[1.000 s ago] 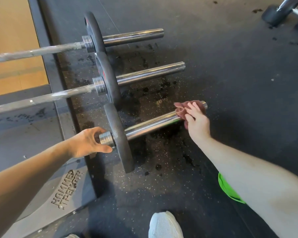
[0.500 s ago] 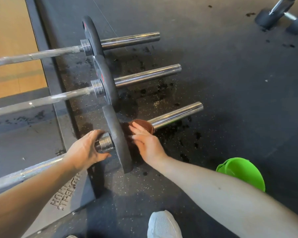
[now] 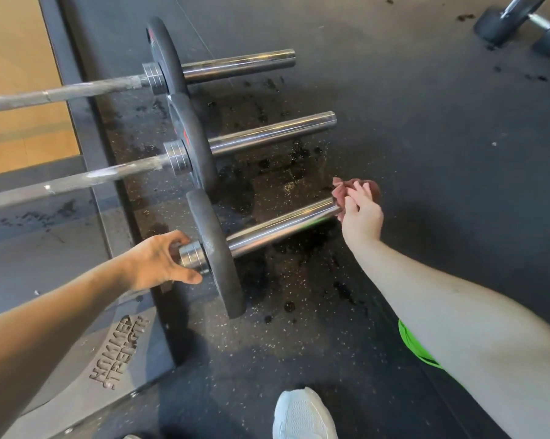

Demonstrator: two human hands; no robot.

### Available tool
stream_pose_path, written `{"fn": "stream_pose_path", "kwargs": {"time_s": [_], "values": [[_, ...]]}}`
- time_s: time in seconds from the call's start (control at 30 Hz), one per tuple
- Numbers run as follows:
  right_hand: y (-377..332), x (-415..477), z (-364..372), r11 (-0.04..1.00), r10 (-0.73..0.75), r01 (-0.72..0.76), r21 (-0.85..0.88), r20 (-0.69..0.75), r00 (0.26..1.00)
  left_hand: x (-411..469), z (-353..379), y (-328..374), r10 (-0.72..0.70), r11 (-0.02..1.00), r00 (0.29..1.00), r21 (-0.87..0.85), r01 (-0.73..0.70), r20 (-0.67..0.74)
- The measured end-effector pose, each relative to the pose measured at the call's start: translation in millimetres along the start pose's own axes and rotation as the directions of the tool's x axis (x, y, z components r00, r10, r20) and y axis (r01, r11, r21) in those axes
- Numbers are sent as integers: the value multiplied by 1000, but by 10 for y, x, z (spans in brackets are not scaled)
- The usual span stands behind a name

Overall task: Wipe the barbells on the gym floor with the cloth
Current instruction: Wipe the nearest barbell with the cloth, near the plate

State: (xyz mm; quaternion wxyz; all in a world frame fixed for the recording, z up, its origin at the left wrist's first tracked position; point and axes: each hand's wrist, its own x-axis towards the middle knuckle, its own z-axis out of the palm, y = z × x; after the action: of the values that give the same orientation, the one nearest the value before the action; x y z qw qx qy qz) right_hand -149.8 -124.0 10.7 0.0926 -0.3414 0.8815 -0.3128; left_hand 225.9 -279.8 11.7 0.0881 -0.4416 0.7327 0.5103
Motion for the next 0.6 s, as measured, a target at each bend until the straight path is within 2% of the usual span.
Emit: {"fn": "stream_pose_path", "kwargs": {"time_s": [0.03,0.07,0.1,0.2,0.3,0.37,0.4,0.5,0.6], "values": [[-75,-114,57,998,-2,1,55,8,1000,6,12,-4,7,1000,1000,-20,-7,-2],[-159,-263,131,996,-56,54,71,29,998,-10,20,10,8,1000,1000,-22,-9,-11],[-269,-458,224,984,-96,83,159,81,992,-17,32,16,15,999,1000,-28,-16,-13],[-520,-1060,590,896,-352,240,375,265,898,-46,36,22,12,1000,1000,-13,-12,-16],[-542,-1189,677,848,-458,278,451,358,814,-45,34,5,32,999,999,4,-31,-16],[-432,-990,527,842,-500,360,401,332,799,-75,54,52,27,999,1000,39,-26,-5],[-337,-827,436,856,-496,405,320,288,819,-87,68,66,27,998,1000,55,-27,-2],[12,-231,57,946,-323,314,81,162,932,-121,181,47,87,991,994,108,-80,-62],[200,122,-59,970,-242,243,-12,68,968,-203,312,-17,203,967,956,197,-162,-210]]}}
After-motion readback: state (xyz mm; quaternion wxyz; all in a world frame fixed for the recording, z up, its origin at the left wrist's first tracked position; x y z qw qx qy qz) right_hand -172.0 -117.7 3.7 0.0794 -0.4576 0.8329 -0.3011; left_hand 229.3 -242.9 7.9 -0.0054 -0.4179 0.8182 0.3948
